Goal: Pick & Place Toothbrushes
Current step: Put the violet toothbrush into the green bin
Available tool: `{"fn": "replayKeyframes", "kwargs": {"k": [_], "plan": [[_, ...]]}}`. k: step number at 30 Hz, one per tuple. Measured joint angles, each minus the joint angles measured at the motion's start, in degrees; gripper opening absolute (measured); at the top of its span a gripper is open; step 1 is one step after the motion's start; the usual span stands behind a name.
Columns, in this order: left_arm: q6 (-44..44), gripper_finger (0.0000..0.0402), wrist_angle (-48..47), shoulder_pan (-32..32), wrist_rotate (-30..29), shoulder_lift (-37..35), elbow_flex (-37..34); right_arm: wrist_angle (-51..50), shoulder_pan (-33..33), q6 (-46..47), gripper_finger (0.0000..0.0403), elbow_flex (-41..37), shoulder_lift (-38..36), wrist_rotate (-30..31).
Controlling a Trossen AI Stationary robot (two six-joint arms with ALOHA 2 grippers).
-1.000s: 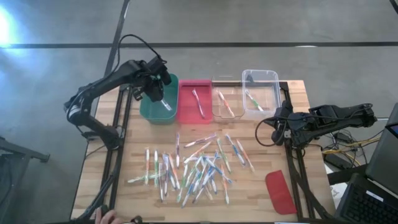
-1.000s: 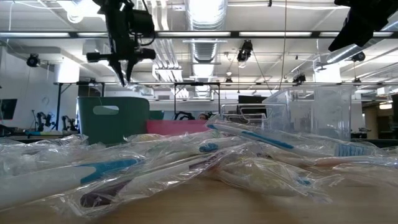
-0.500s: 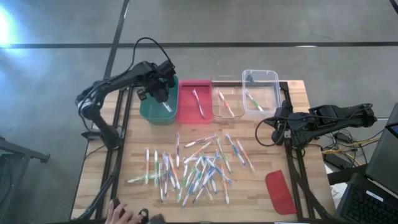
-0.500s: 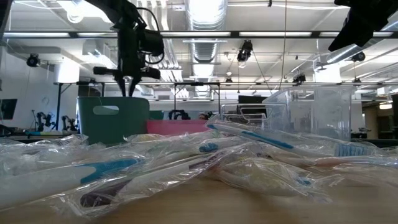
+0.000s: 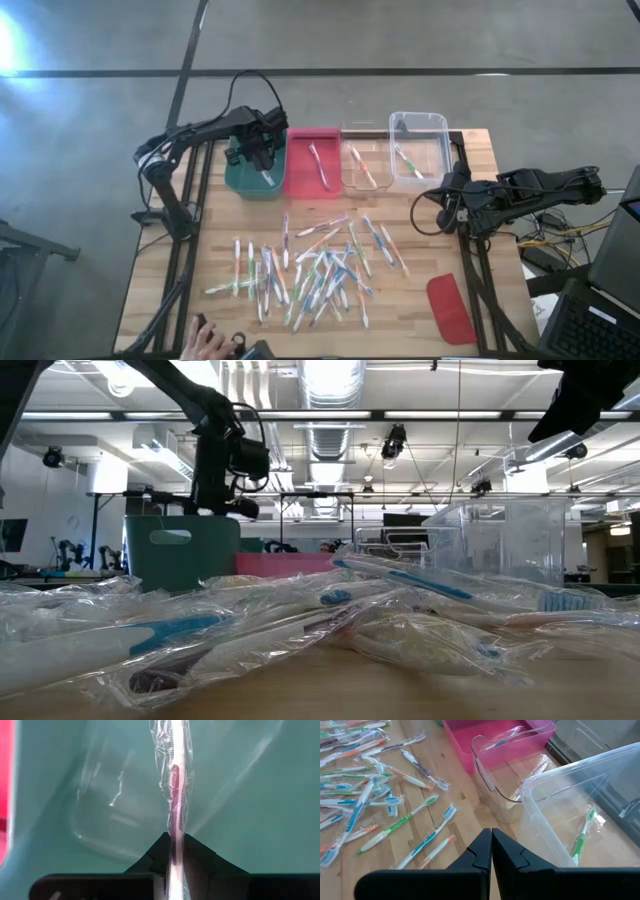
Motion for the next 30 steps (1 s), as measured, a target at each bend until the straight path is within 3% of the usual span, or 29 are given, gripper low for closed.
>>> {"fn": "replayKeyframes", "kwargs": {"k": [30], "plan": [[-2.45,0.0086,5.96,0.29,-0.11,0.0,-2.64,0.0,-0.01,-0.02,0.0008,0.0,0.01,0.0]]}}
